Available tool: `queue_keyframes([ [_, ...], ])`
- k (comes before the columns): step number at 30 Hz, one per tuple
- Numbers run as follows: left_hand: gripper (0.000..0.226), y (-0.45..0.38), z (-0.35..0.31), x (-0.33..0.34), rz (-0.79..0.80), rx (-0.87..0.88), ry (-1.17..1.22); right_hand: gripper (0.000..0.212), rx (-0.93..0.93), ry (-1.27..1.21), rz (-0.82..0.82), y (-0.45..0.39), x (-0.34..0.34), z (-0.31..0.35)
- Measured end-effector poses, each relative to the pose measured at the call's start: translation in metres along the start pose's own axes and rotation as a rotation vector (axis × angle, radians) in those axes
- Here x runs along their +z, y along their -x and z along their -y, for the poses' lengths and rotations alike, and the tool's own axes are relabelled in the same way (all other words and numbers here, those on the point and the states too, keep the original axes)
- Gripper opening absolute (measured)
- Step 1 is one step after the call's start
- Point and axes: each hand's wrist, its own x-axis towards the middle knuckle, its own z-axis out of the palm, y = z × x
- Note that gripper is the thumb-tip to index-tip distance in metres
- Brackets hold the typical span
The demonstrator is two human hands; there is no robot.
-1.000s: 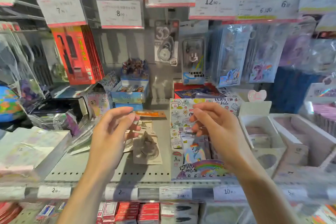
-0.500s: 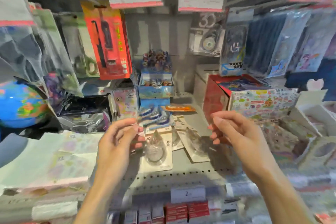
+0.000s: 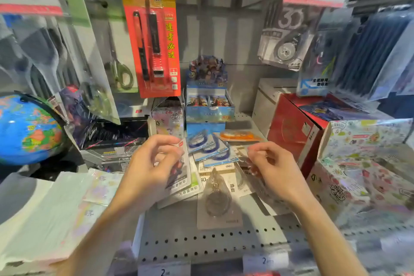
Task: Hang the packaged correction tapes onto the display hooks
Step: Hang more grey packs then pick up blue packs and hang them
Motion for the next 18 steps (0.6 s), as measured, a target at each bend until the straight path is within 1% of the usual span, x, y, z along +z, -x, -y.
queue_keyframes([
  [5,0.016,-0.048,0.0,0.012,0.171,0.049,-0.48,0.01,0.015,0.187,0.124,-0.044,0.021,0.002],
  [8,0.022,-0.072,0.003,0.025,0.233,0.089,-0.662,0.011,0.012,0.307,0.186,-0.066,0.03,0.001],
  [9,0.027,-0.08,0.005,0.028,0.244,0.099,-0.717,0.014,0.017,0.324,0.203,-0.071,0.032,0.001],
  [11,0.037,-0.094,0.013,0.035,0.272,0.094,-0.819,0.027,0.044,0.323,0.238,-0.079,0.037,-0.001],
  [13,0.046,-0.104,0.018,0.039,0.304,0.063,-0.899,0.036,0.062,0.339,0.257,-0.085,0.042,-0.006],
  [14,0.049,-0.107,0.02,0.04,0.317,0.045,-0.919,0.037,0.064,0.349,0.268,-0.089,0.043,-0.008],
  [16,0.048,-0.109,0.024,0.043,0.333,0.02,-0.914,0.034,0.081,0.352,0.29,-0.095,0.046,-0.014],
  [18,0.044,-0.109,0.027,0.045,0.352,0.008,-0.88,0.026,0.104,0.329,0.311,-0.098,0.045,-0.015],
])
